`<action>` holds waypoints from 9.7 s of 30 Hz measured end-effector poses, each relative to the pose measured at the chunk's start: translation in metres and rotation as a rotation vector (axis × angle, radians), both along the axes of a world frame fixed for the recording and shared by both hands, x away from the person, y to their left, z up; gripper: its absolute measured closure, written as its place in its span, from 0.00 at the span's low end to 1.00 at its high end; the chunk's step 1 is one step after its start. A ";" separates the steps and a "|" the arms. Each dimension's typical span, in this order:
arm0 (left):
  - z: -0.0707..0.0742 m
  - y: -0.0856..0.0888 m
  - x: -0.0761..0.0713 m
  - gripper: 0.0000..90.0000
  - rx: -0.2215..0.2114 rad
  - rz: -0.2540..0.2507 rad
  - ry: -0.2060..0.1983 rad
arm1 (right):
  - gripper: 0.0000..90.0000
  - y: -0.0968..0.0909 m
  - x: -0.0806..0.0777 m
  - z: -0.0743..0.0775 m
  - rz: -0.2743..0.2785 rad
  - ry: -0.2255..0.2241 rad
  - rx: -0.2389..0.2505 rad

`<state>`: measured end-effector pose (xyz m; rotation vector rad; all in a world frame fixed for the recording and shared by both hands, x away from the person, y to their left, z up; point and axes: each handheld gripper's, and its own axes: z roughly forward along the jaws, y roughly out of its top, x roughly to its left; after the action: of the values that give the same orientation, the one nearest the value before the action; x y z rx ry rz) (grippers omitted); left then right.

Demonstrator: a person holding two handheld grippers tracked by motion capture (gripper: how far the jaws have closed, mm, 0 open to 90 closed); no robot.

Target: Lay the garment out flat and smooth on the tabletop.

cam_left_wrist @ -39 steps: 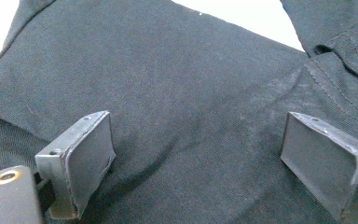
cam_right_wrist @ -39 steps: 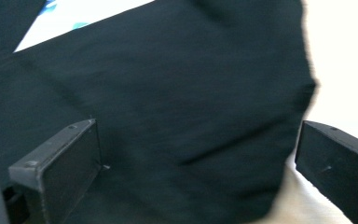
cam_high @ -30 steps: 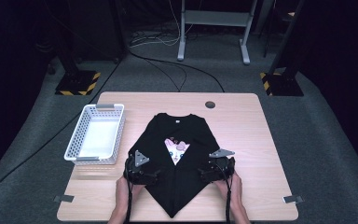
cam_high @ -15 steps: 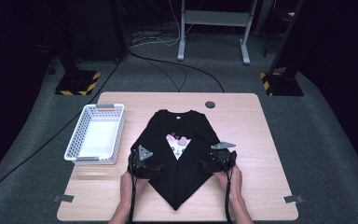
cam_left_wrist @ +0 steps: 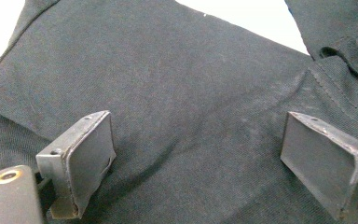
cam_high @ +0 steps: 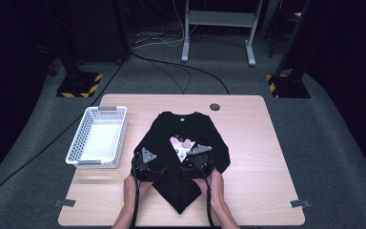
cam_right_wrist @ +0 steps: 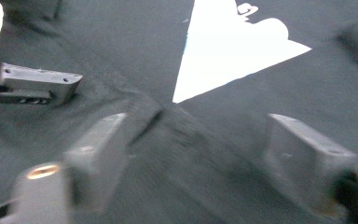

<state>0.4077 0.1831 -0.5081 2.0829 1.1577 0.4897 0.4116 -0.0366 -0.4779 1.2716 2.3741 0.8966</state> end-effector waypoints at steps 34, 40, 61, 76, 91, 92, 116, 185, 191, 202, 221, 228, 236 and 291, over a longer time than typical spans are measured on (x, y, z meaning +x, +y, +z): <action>0.000 0.000 0.000 0.12 -0.005 0.005 0.000 | 0.94 -0.032 -0.018 0.008 -0.014 -0.038 0.110; 0.000 0.000 0.000 0.12 -0.004 0.005 0.000 | 0.94 -0.045 -0.027 0.009 -0.021 -0.036 0.111; 0.000 -0.001 0.005 0.12 -0.004 0.023 0.000 | 0.94 -0.064 -0.030 0.012 -0.046 -0.049 0.106; 0.000 -0.009 0.015 0.13 -0.002 0.071 -0.001 | 0.94 -0.085 -0.033 0.025 -0.086 -0.082 0.098; 0.000 -0.009 0.015 0.13 0.001 0.069 -0.004 | 0.94 -0.108 -0.064 0.024 -0.115 -0.076 0.116; 0.000 -0.009 0.015 0.13 0.001 0.068 -0.004 | 0.94 -0.109 -0.067 0.024 -0.119 -0.076 0.119; 0.000 -0.009 0.015 0.13 0.002 0.067 -0.005 | 0.65 -0.149 -0.133 0.030 -0.184 -0.069 0.172; 0.004 -0.065 0.016 0.85 -0.084 -0.128 0.006 | 0.08 -0.143 -0.027 -0.030 -0.245 -0.080 0.034; 0.004 -0.060 0.014 0.92 -0.104 -0.137 0.021 | 0.08 -0.143 -0.027 -0.030 -0.244 -0.081 0.035; 0.005 -0.055 0.007 0.93 -0.116 -0.141 0.032 | 0.09 -0.143 -0.027 -0.030 -0.243 -0.081 0.036; 0.012 -0.048 0.000 0.93 -0.097 -0.163 0.034 | 0.09 -0.143 -0.027 -0.030 -0.241 -0.081 0.039; 0.018 -0.046 -0.006 0.93 -0.087 -0.171 0.023 | 0.10 -0.143 -0.028 -0.030 -0.244 -0.084 0.036; 0.024 -0.044 -0.008 0.93 -0.091 -0.165 0.014 | 0.10 -0.143 -0.028 -0.030 -0.241 -0.082 0.039; 0.024 0.003 -0.045 0.92 -0.101 -0.163 0.009 | 0.10 -0.143 -0.028 -0.030 -0.241 -0.080 0.041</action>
<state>0.3626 0.1860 -0.4842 2.0727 0.9864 0.3383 0.3837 -0.1797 -0.5082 1.4705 2.0957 0.9064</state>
